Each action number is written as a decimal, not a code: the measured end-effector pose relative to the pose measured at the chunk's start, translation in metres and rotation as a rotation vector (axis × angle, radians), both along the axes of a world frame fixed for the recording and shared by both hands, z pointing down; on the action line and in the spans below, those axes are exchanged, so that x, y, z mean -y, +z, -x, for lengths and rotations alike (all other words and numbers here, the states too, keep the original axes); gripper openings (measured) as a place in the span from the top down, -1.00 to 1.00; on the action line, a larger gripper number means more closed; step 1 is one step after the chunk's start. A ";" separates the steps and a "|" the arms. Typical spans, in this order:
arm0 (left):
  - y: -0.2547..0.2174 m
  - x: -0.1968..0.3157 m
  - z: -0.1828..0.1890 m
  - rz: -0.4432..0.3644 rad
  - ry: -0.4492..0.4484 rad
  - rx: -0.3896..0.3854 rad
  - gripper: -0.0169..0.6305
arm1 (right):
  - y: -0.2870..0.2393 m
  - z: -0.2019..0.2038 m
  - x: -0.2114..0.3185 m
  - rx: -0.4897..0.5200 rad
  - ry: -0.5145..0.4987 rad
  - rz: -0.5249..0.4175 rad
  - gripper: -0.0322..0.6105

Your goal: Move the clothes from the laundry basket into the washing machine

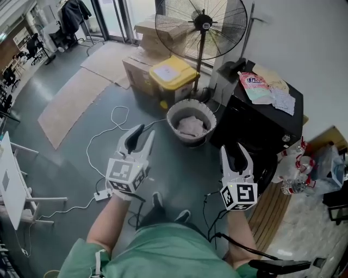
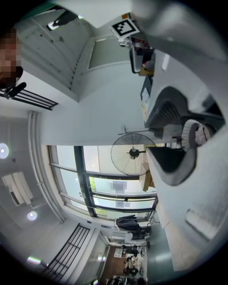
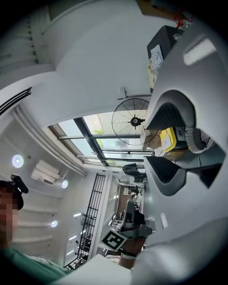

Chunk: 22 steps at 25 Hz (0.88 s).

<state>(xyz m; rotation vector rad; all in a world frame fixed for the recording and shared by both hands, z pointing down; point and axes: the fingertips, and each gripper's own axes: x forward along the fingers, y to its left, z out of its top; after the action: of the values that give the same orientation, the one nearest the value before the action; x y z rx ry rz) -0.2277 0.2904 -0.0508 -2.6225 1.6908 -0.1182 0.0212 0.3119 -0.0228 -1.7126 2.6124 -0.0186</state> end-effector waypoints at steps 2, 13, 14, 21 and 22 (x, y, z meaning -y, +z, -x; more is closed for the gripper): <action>-0.002 -0.001 -0.001 -0.004 -0.016 0.003 0.48 | -0.003 -0.007 0.002 -0.011 0.013 -0.006 0.29; -0.003 0.004 0.015 0.004 -0.060 0.014 0.36 | -0.001 -0.034 0.015 -0.032 0.054 0.001 0.27; 0.000 0.008 0.017 0.008 -0.059 0.014 0.36 | 0.001 -0.035 0.018 -0.032 0.058 0.006 0.27; 0.021 0.063 0.031 0.033 -0.025 -0.008 0.36 | 0.018 -0.027 0.057 -0.052 0.096 0.048 0.27; 0.023 0.076 0.035 0.035 -0.019 -0.013 0.36 | 0.020 -0.025 0.067 -0.057 0.103 0.054 0.27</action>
<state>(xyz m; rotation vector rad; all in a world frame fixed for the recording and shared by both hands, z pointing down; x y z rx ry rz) -0.2627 0.2145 -0.0277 -2.6376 1.7339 -0.1325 0.0459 0.2452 -0.0030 -1.8909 2.5818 -0.0398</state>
